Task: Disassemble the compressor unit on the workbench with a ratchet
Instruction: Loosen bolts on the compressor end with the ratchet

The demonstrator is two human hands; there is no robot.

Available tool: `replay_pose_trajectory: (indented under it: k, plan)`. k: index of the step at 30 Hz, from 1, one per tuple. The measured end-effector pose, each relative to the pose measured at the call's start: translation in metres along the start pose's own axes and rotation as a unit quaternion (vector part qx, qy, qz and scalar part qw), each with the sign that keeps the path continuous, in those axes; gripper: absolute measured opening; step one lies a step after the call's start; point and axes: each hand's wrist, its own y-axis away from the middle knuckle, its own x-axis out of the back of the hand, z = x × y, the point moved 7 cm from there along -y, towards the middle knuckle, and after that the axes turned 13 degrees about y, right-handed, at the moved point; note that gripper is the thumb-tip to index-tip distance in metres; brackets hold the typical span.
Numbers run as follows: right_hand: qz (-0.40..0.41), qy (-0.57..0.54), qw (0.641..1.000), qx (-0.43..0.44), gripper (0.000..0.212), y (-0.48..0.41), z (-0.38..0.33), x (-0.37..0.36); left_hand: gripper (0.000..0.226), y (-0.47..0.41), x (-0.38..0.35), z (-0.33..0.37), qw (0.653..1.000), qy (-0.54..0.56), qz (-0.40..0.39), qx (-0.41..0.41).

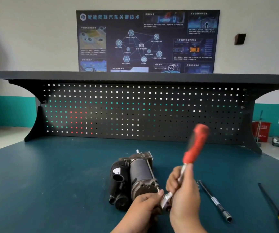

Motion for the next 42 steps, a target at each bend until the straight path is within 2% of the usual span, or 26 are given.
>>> replay_pose_trajectory:
  k: [3, 6, 9, 12, 14, 15, 17, 18, 19, 20, 22, 23, 24, 26, 28, 31, 34, 36, 38, 40, 41, 42]
  plan:
    - [0.100, -0.128, 0.979, -0.126, 0.045, -0.009, 0.016, 0.021, 0.028, 0.005, -0.010, 0.003, 1.000, 0.000, -0.006, -0.004]
    - [0.113, -0.154, 0.968, -0.160, 0.045, -0.012, 0.022, 0.026, 0.026, 0.011, -0.011, 0.005, 1.000, -0.007, 0.013, 0.005]
    - [0.083, -0.045, 0.992, -0.081, 0.045, -0.013, 0.009, 0.018, 0.029, 0.012, -0.006, 0.003, 0.999, -0.023, 0.018, 0.026]
    - [-0.006, 0.091, 0.993, 0.075, 0.045, -0.001, -0.012, -0.003, 0.032, 0.014, -0.003, 0.005, 0.999, -0.041, 0.023, 0.020]
    - [-0.086, 0.192, 0.959, 0.188, 0.039, 0.015, -0.021, -0.019, 0.030, 0.014, -0.006, 0.004, 0.999, -0.038, 0.010, 0.014]
    - [-0.127, 0.252, 0.930, 0.236, 0.036, 0.022, -0.022, -0.028, 0.024, 0.013, -0.007, 0.003, 0.999, -0.036, 0.004, 0.008]
    - [-0.166, 0.366, 0.869, 0.288, 0.032, 0.032, -0.019, -0.040, 0.019, 0.013, -0.007, 0.007, 0.999, -0.031, 0.006, -0.014]
    - [-0.162, 0.391, 0.859, 0.290, 0.034, 0.033, -0.019, -0.042, 0.022, 0.014, -0.006, 0.009, 0.999, -0.036, 0.010, -0.015]
    - [-0.150, 0.381, 0.869, 0.279, 0.037, 0.032, -0.020, -0.041, 0.023, 0.014, -0.005, 0.007, 0.999, -0.040, 0.007, -0.011]
    - [-0.135, 0.330, 0.901, 0.246, 0.039, 0.029, -0.021, -0.038, 0.020, 0.016, -0.006, 0.007, 1.000, -0.028, 0.006, 0.001]
    - [-0.077, 0.167, 0.975, 0.126, 0.040, 0.018, -0.018, -0.023, 0.025, 0.016, -0.005, 0.006, 1.000, -0.013, 0.018, 0.011]
    - [-0.031, 0.082, 0.995, 0.053, 0.042, 0.012, -0.013, -0.013, 0.029, 0.014, -0.005, 0.005, 1.000, -0.007, 0.026, 0.009]
    - [0.016, 0.003, 1.000, -0.015, 0.044, 0.006, -0.006, -0.002, 0.030, 0.014, -0.006, 0.006, 0.999, -0.004, 0.034, 0.008]
    - [0.094, -0.123, 0.981, -0.121, 0.045, 0.001, 0.007, 0.015, 0.031, 0.013, -0.010, 0.007, 0.999, -0.001, 0.037, 0.006]
    - [0.122, -0.180, 0.964, -0.153, 0.046, -0.001, 0.013, 0.018, 0.029, 0.012, -0.010, 0.007, 0.999, -0.004, 0.035, 0.010]
    - [0.075, -0.103, 0.987, -0.097, 0.045, -0.003, 0.007, 0.010, 0.022, 0.014, -0.008, 0.006, 0.999, -0.009, 0.031, 0.034]
    - [-0.029, 0.050, 0.998, 0.036, 0.043, 0.001, -0.009, -0.008, 0.026, 0.015, -0.004, 0.006, 0.999, -0.021, 0.033, 0.036]
    - [-0.108, 0.164, 0.968, 0.155, 0.042, 0.012, -0.020, -0.022, 0.036, 0.014, -0.002, 0.006, 0.999, -0.043, 0.028, 0.017]
    - [-0.172, 0.290, 0.907, 0.252, 0.037, 0.025, -0.023, -0.036, 0.033, 0.014, -0.003, 0.006, 0.998, -0.050, 0.022, 0.000]
    - [-0.176, 0.413, 0.844, 0.294, 0.035, 0.031, -0.020, -0.042, 0.035, 0.014, -0.004, 0.010, 0.998, -0.059, 0.025, -0.025]
    - [-0.162, 0.435, 0.834, 0.299, 0.033, 0.032, -0.020, -0.043, 0.040, 0.013, -0.003, 0.011, 0.997, -0.059, 0.027, -0.038]
    - [-0.146, 0.422, 0.846, 0.290, 0.033, 0.031, -0.021, -0.042, 0.042, 0.012, -0.004, 0.012, 0.998, -0.046, 0.026, -0.036]
